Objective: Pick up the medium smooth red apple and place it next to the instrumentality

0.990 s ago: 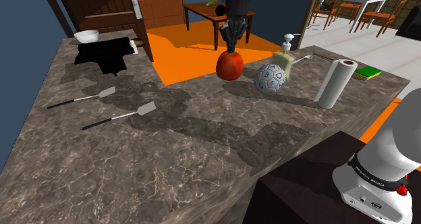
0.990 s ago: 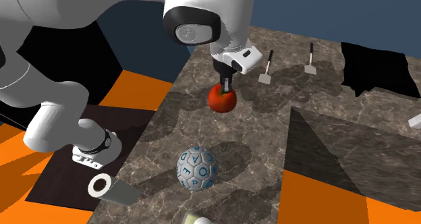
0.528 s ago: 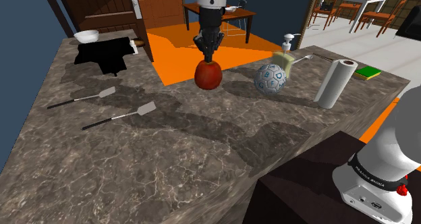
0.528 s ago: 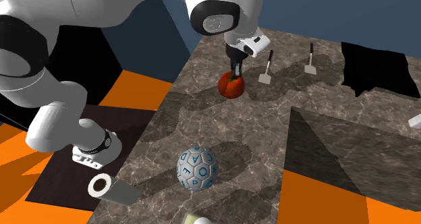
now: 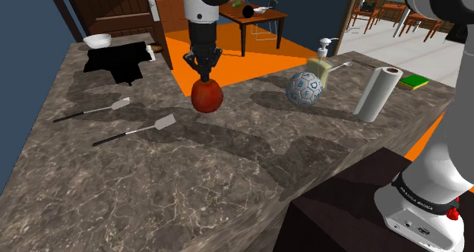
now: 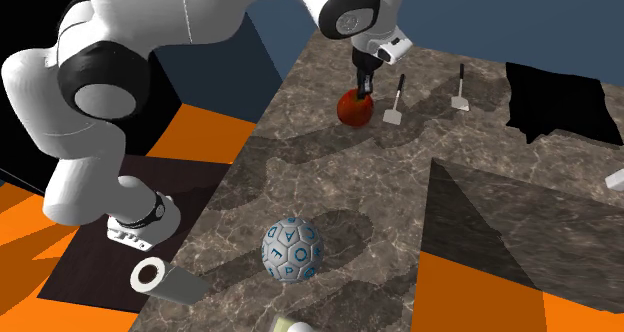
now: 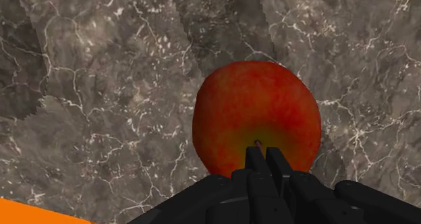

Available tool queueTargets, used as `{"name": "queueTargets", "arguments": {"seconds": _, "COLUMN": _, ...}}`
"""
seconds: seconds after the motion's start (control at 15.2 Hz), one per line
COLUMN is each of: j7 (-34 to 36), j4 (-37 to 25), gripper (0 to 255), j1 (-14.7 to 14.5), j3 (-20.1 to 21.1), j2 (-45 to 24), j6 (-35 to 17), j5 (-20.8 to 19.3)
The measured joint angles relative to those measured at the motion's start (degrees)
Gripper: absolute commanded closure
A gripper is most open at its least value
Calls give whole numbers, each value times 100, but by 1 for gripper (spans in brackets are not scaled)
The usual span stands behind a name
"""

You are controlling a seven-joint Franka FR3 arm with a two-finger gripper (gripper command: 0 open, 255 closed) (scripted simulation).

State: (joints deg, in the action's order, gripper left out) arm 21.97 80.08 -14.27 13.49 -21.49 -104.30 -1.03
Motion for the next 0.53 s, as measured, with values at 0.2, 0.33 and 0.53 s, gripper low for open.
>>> {"name": "queueTargets", "arguments": {"seconds": 0.2, "j7": 315, "j4": -810, "gripper": 255, "j1": -314, "j3": 42, "j2": -636, "j6": 171, "j5": -172}}
{"name": "queueTargets", "arguments": {"seconds": 0.33, "j7": 474, "j4": -1443, "gripper": 255, "j1": -522, "j3": 42, "j2": -1113, "j6": 325, "j5": -283}}
{"name": "queueTargets", "arguments": {"seconds": 0.53, "j7": 599, "j4": -2002, "gripper": 255, "j1": -712, "j3": 31, "j2": -1564, "j6": 430, "j5": -374}}
